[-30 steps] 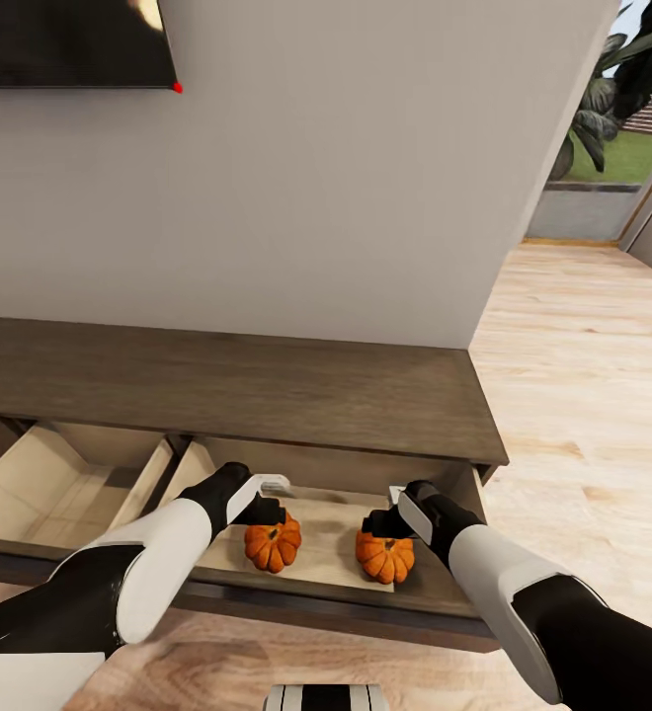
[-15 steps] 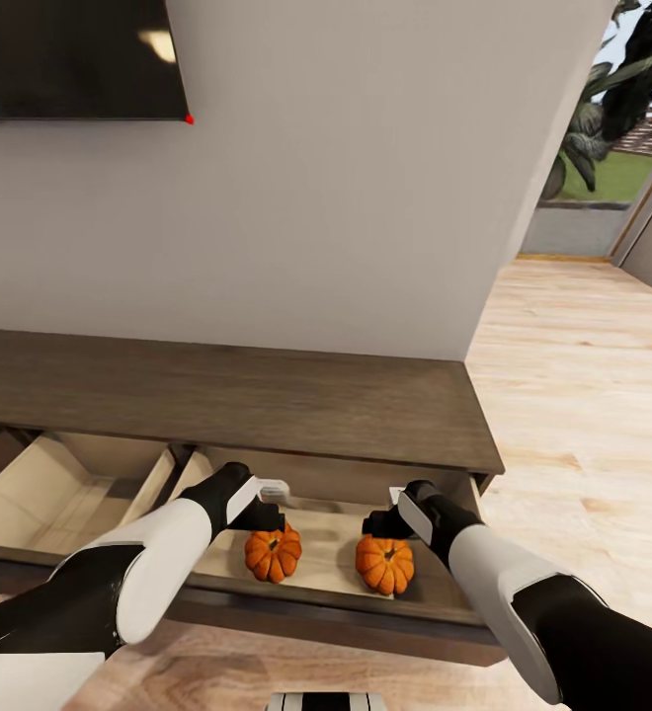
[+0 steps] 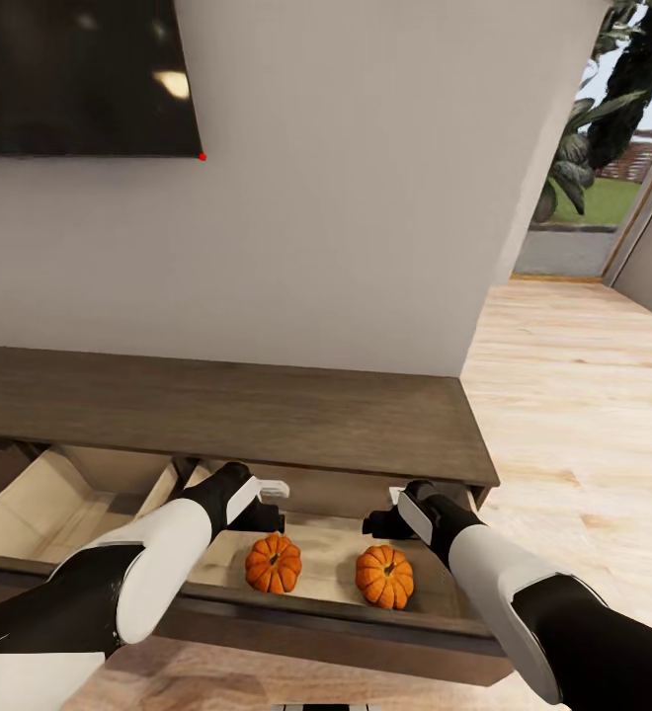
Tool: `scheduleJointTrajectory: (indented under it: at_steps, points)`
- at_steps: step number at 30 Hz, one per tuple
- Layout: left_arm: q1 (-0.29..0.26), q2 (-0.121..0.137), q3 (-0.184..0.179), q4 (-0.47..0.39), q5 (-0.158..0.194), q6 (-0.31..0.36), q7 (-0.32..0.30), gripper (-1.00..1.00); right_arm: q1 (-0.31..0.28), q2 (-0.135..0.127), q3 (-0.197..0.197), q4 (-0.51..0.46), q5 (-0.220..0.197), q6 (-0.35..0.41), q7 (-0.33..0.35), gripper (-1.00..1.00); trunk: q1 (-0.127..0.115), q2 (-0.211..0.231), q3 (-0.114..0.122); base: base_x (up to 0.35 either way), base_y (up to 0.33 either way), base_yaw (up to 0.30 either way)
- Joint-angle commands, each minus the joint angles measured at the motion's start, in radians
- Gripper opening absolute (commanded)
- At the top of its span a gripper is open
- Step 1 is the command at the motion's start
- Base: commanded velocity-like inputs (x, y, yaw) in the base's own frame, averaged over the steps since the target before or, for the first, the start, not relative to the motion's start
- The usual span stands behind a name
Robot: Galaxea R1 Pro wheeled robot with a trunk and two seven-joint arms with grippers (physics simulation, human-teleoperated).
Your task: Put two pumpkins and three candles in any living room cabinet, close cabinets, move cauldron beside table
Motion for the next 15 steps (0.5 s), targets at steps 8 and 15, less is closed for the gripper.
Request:
scheduleJointTrajectory:
  at_steps: [8,15]
  points:
    - [0.000,-0.001,0.009,-0.004,-0.007,0.076,0.001,1.00,0.000,-0.001,0.004,-0.002,-0.011,0.019,-0.009,1.00,-0.004,0.002,0.030,0.000,0.000,0.000]
    - [0.000,-0.002,0.009,-0.003,-0.007,0.174,-0.004,1.00,0.000,-0.002,-0.001,-0.003,-0.013,0.173,-0.010,1.00,-0.007,0.003,0.057,0.000,0.000,0.000]
